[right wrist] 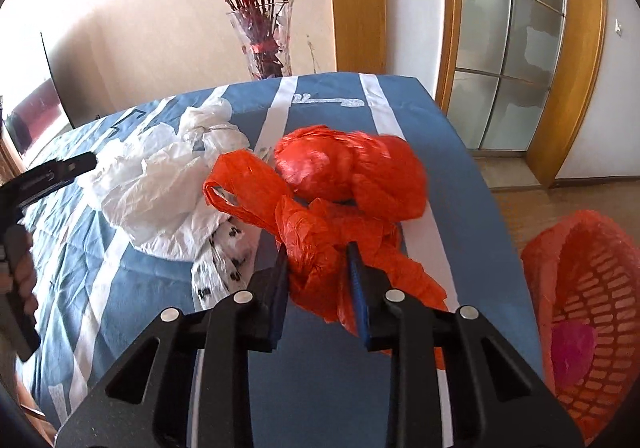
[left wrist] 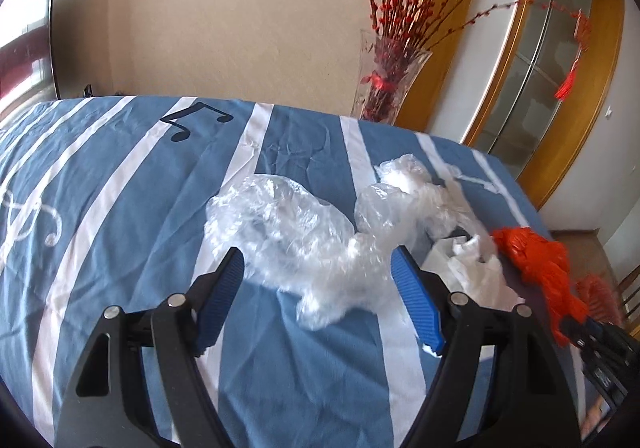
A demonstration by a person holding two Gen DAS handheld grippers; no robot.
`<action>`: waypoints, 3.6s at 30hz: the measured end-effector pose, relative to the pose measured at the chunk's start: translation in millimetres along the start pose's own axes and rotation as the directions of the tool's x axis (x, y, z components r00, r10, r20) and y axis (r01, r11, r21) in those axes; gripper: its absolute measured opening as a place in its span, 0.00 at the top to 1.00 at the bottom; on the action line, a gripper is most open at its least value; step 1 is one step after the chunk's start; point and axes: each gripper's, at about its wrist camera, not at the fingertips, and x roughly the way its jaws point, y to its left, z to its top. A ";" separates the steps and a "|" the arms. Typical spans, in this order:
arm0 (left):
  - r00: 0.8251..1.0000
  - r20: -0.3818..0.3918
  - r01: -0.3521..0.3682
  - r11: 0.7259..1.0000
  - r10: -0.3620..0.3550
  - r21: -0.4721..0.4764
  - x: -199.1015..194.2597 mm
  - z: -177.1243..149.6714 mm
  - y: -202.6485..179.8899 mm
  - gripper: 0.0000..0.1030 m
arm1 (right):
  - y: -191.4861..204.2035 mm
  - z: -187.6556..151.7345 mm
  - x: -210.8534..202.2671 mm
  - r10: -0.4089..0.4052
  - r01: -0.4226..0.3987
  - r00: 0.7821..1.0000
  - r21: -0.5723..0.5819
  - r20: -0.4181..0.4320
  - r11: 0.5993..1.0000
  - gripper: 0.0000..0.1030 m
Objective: Collect trash
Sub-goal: 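Grasp the red bag with the right tool while the left tool grasps the clear bubble wrap, then carry both held items over the orange wastebasket, then open both tools to drop the items into the wastebasket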
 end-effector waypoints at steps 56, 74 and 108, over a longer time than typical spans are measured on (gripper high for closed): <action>0.911 -0.053 0.411 0.898 -0.408 0.158 -81.5 -42.9 -190.1 0.85 | -143.6 -45.3 -141.3 -0.267 0.205 0.947 0.305 0.180 0.930 0.73; 0.827 -0.209 0.559 0.799 -0.521 0.220 -60.2 -84.4 -303.8 0.85 | -215.4 -73.9 -169.2 -0.376 0.255 0.910 0.475 0.177 0.842 0.73; 0.733 -0.376 0.668 0.703 -0.566 0.243 -26.2 -127.3 -405.0 0.79 | -279.2 -85.8 -164.1 -0.341 0.144 0.922 0.652 0.186 0.745 0.68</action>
